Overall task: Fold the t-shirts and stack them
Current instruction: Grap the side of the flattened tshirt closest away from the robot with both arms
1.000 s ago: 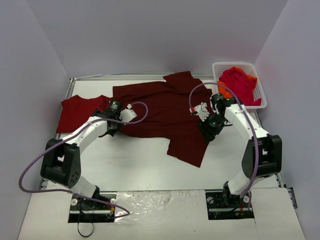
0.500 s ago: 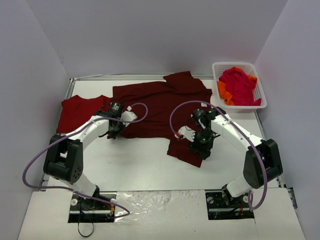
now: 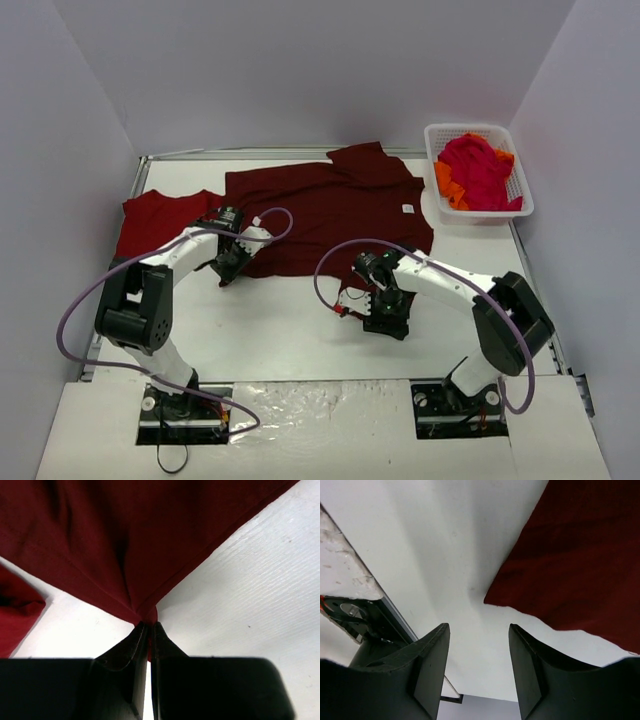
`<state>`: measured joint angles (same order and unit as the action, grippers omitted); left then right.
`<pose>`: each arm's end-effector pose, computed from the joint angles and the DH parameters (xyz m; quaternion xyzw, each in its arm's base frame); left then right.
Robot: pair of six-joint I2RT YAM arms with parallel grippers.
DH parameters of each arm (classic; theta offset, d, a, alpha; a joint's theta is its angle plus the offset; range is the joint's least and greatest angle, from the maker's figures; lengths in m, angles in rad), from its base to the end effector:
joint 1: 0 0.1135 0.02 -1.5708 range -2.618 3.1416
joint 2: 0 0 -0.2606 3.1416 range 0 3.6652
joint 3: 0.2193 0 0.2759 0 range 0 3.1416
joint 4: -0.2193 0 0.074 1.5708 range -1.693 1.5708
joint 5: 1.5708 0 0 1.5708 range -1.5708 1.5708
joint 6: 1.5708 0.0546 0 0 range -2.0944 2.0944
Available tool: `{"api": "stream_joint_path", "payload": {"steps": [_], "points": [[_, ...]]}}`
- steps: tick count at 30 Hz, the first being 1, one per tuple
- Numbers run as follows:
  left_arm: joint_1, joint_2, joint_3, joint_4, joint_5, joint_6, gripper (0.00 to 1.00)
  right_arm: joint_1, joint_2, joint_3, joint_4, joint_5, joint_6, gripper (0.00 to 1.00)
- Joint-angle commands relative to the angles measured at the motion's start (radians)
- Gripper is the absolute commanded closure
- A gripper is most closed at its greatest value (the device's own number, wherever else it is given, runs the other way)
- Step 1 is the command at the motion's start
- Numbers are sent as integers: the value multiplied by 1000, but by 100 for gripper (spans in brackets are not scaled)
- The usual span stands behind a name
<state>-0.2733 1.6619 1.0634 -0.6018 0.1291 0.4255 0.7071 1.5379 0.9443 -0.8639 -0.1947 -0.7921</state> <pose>0.3317 -0.1003 0.1514 0.3469 0.9175 -0.0492 0.1881 0.2080 0.1916 0.1463 -0.6811 0.7236 0.0946 0.0604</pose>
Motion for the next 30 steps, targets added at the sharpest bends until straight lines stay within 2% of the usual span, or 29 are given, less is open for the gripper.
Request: {"api": "stream_joint_path", "payload": {"steps": [1, 10, 30], "points": [[2, -1, 41, -38, 35, -10, 98, 23, 53, -18, 14, 35, 28, 53], [2, 4, 24, -23, 24, -5, 98, 26, 139, -21, 49, 34, 28, 54], [2, -10, 7, -7, 29, -2, 98, 0, 172, -4, 94, 153, 120, 55]]}}
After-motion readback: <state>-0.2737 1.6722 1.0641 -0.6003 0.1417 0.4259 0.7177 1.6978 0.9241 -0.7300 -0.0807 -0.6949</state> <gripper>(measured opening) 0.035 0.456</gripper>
